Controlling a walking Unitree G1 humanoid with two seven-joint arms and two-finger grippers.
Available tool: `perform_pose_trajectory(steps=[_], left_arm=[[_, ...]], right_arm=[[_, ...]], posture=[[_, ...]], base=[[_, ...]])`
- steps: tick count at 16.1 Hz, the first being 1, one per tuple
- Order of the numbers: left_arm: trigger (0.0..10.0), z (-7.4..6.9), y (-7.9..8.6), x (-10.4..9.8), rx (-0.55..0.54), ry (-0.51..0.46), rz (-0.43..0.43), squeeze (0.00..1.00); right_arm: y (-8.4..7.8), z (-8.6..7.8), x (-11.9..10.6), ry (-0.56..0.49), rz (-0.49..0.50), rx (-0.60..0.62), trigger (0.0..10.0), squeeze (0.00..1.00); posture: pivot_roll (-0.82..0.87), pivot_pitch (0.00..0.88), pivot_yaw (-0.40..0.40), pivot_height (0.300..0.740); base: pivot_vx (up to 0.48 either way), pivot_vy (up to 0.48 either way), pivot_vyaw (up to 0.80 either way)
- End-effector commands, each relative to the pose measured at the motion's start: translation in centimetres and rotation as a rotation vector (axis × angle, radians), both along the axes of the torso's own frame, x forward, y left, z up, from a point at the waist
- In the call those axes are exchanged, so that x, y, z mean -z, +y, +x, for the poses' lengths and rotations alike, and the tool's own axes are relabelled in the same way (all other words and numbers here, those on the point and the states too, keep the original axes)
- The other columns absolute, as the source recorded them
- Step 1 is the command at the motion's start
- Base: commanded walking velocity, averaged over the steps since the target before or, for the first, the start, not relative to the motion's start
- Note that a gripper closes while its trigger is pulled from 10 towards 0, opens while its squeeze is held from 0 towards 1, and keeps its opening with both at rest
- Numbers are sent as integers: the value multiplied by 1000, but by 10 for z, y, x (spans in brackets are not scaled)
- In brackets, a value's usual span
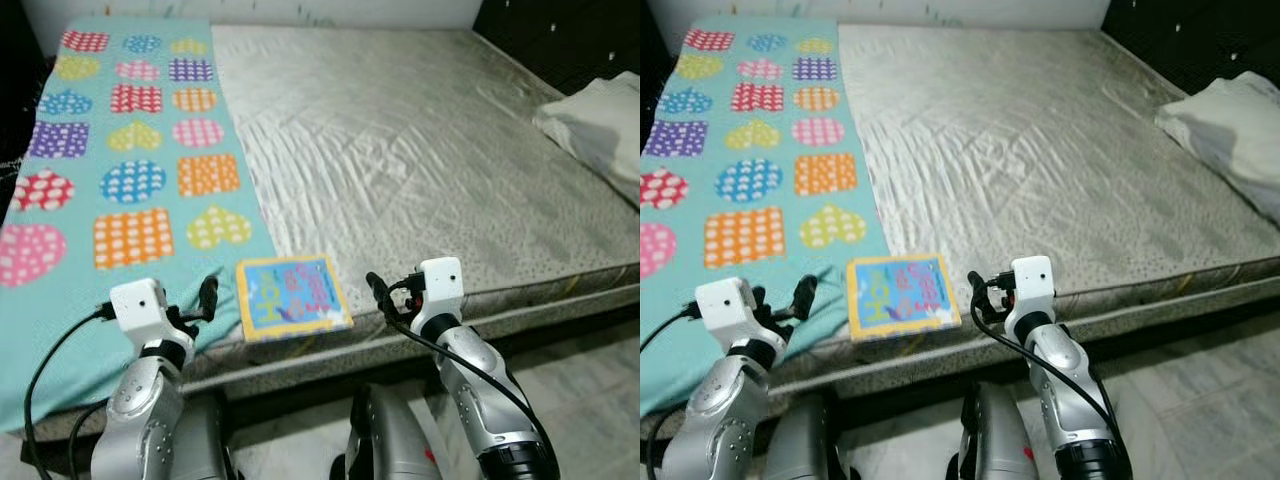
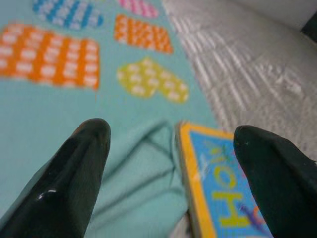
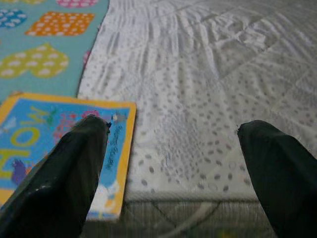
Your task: Clean up the room
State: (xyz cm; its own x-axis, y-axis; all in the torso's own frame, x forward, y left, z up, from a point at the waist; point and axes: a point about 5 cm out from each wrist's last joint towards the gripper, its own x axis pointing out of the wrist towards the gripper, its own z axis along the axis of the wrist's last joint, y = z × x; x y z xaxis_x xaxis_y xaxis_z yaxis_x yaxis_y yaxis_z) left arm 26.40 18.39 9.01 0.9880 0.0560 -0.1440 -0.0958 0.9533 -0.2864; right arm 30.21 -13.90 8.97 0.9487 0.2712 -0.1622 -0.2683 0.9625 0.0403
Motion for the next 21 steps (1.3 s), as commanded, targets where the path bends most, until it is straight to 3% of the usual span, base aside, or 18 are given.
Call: perform_pose_trajectory(steps=[1, 4, 8, 12, 14, 17, 21], left_arm=[[10000, 5, -4, 2, -1, 20, -13, 0], [10000, 12, -11, 8, 26, 59, -79, 0], [10000, 23, -6, 14, 33, 95, -131, 0], [10000, 29, -6, 26, 60, 159, -161, 0], [10000, 26, -6, 34, 51, 191, -186, 0], [10000, 30, -2, 39, 48, 221, -198, 0], [10000, 44, -7, 34, 73, 205, -199, 0]], right_arm=[[-4, -1, 1, 8, 3, 17, 10000, 0], [-10, -4, -3, -11, -19, 21, 10000, 0], [-25, -12, -6, -21, -42, 54, 10000, 0], [-31, -23, -12, -24, -68, 35, 10000, 0], [-48, -42, -12, -9, -132, -8, 10000, 0], [-83, -54, -11, 31, -191, 63, 10000, 0], [-85, -53, -21, 14, -198, 65, 10000, 0]], posture=[[-59, 95, -94, 517], [-94, 102, -89, 517], [-124, 111, -87, 517], [-152, 120, -87, 517], [-167, 129, -85, 517], [-193, 135, -86, 517], [-223, 131, -94, 517]], base=[[0, 0, 0], [0, 0, 0], [0, 0, 0], [0, 0, 0], [0, 0, 0], [0, 0, 0], [0, 0, 0]])
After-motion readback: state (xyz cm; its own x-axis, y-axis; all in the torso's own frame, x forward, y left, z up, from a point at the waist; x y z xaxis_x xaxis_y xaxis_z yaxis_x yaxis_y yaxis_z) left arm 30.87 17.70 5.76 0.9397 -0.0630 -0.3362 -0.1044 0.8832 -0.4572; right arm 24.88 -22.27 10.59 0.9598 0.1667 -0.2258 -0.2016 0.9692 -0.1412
